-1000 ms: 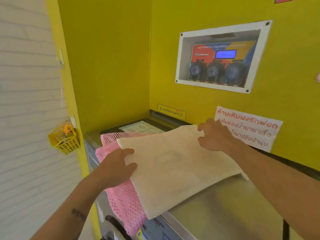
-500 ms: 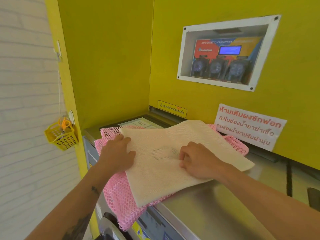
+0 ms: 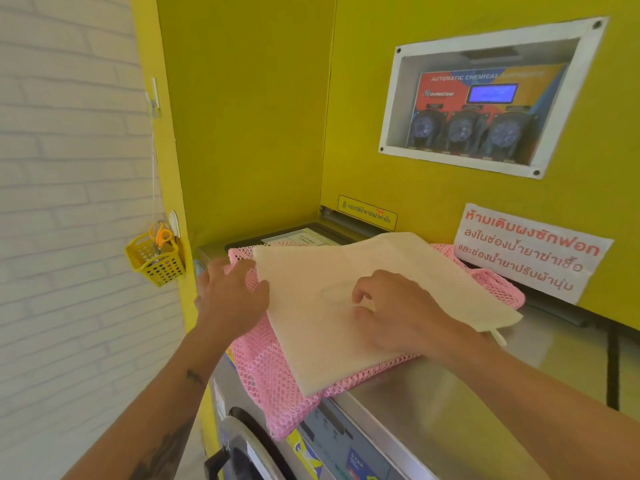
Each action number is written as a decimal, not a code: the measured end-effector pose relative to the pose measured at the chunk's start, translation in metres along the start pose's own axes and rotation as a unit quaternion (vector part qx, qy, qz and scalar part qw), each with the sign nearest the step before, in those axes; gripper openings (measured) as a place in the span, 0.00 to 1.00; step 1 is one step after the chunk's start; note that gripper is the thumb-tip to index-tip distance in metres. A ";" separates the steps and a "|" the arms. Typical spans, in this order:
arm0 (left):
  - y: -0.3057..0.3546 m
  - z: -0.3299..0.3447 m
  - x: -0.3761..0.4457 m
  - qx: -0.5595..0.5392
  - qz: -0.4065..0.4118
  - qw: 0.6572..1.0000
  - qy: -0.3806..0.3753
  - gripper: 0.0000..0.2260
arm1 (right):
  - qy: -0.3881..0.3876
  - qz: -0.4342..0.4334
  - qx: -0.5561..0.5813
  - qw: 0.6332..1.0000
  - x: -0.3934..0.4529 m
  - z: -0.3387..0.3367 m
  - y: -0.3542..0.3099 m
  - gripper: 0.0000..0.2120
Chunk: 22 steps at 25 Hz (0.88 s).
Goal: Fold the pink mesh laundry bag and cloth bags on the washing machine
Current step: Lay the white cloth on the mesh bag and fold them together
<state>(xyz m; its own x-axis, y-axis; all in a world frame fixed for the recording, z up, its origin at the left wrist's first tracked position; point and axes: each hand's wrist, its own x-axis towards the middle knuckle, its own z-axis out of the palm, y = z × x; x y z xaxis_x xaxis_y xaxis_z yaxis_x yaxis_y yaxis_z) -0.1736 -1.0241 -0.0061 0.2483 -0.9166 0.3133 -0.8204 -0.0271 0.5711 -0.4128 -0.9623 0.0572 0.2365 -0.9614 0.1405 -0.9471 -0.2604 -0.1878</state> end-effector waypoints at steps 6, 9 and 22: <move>0.003 -0.001 -0.021 -0.196 -0.092 0.970 -0.106 0.30 | -0.157 -0.138 -0.077 0.975 -0.054 0.028 -0.063 0.46; 0.016 -0.006 -0.034 -0.178 -0.066 0.981 -0.045 0.29 | -0.006 -0.181 -0.206 0.962 -0.056 0.065 -0.060 0.34; 0.054 -0.038 -0.190 -0.099 0.300 0.945 -0.082 0.19 | -0.053 -0.110 0.135 0.983 -0.172 -0.032 0.106 0.19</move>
<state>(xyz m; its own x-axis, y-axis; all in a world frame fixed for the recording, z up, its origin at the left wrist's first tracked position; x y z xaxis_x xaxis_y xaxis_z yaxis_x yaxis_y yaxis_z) -0.2455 -0.8365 -0.0061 -0.3279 -0.7932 0.5131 -0.6719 0.5777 0.4635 -0.5609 -0.8222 0.0440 0.4636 -0.8794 0.1081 -0.7814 -0.4633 -0.4180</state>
